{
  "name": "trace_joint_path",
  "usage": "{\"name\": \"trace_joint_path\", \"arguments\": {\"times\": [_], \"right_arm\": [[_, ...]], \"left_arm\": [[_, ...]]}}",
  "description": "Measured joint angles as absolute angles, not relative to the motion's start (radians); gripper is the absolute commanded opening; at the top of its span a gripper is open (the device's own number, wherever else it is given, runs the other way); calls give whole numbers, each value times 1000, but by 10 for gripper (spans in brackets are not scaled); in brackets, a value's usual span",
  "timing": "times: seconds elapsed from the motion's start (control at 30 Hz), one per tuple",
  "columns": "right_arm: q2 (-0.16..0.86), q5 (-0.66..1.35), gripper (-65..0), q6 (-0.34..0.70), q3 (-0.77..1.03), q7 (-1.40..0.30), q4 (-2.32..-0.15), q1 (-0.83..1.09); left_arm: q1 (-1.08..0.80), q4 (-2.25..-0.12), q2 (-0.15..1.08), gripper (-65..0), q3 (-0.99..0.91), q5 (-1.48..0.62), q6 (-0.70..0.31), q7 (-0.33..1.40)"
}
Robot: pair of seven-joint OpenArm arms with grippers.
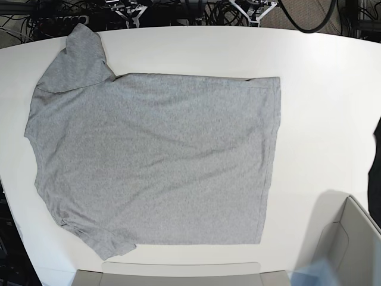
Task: Fold the T-shirt properly
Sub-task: 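Move both grippers from rest toward the shirt's shoulder corners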
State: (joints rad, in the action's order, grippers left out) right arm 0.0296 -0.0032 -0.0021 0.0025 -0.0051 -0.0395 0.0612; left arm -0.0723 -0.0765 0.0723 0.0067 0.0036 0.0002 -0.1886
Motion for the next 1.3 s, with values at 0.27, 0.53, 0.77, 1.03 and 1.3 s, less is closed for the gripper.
{"name": "trace_joint_path", "arguments": {"times": [0.27, 0.53, 0.77, 1.03, 1.3], "right_arm": [[28, -4, -646, -2, 2, -2, -138, 118], [28, -4, -647, -2, 5, -6, -138, 150], [28, -4, -647, -2, 2, -6, -141, 154], [30, -4, -646, -2, -1, -4, -268, 216], [42, -4, -646, -2, -1, -11, -320, 247]], "left_arm": [[-67, -76, 72, -649, 7, 4, 0, -189], [-35, -76, 70, -649, 7, 4, 0, -188], [-14, -83, 73, -649, 4, 1, 0, -208], [-71, -133, 64, -648, 4, 0, 1, -194], [-156, -334, 53, -648, 4, 0, 0, -204]]}}
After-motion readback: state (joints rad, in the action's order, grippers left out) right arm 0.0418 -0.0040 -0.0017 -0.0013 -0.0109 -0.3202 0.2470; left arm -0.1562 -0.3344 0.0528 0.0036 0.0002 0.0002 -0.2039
